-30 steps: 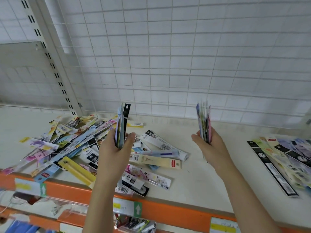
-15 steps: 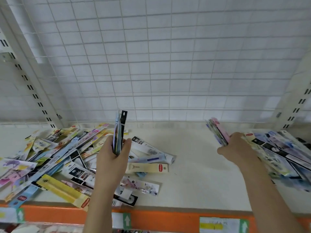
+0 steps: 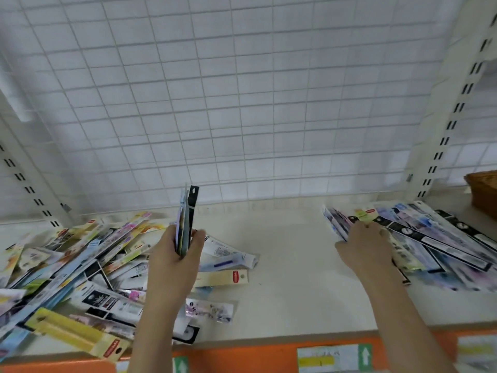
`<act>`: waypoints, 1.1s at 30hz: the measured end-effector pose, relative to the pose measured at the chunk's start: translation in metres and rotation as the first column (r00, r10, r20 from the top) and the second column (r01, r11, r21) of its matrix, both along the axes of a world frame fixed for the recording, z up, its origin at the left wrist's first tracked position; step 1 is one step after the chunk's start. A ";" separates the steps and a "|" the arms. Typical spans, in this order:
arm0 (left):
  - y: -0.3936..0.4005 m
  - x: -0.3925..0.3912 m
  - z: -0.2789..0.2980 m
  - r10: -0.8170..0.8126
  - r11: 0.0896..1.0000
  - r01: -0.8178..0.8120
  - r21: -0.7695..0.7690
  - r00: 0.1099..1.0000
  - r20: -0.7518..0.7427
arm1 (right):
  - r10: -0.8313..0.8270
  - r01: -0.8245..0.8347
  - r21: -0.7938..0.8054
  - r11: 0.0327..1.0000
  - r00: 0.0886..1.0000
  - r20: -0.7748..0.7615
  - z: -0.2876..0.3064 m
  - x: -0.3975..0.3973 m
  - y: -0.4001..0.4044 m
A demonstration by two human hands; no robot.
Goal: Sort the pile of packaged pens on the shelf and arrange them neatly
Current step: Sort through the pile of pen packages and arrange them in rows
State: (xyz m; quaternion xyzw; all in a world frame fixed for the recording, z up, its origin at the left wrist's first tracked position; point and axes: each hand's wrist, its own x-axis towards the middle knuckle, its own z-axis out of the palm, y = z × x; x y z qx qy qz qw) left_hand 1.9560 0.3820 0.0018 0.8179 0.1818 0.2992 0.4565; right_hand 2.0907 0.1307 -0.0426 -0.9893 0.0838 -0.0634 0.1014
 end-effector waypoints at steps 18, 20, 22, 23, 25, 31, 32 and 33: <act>0.042 -0.047 0.004 0.156 0.988 -0.156 0.018 0.988 -0.007 | 0.659 -0.648 0.149 0.747 0.751 -0.043 0.014 -0.031 0.156; 0.050 -0.056 0.003 0.193 0.981 -0.193 0.018 0.981 -0.025 | 0.673 -0.667 0.090 0.740 0.731 -0.113 0.018 -0.028 0.172; 0.057 -0.063 0.001 0.224 0.975 -0.223 0.018 0.974 -0.038 | 0.667 -0.670 0.052 0.741 0.723 -0.180 0.021 -0.026 0.184; 0.061 -0.066 -0.001 0.238 0.971 -0.238 0.015 0.970 -0.045 | 0.661 -0.668 0.048 0.742 0.719 -0.216 0.023 -0.025 0.189; 0.066 -0.071 -0.005 0.267 0.964 -0.267 0.002 0.962 -0.055 | 0.653 -0.661 0.074 0.746 0.707 -0.273 0.024 -0.021 0.197; 0.071 -0.076 -0.012 0.290 0.957 -0.290 0.004 0.954 -0.079 | 0.685 -0.668 0.177 0.723 0.661 -0.307 0.023 -0.018 0.204; 0.070 -0.075 -0.013 0.283 0.959 -0.284 0.001 0.956 -0.077 | 0.698 -0.687 0.156 0.710 0.655 -0.289 0.022 -0.019 0.203; 0.070 -0.074 -0.013 0.277 0.961 -0.278 -0.001 0.958 -0.074 | 0.705 -0.701 0.131 0.702 0.656 -0.268 0.021 -0.019 0.203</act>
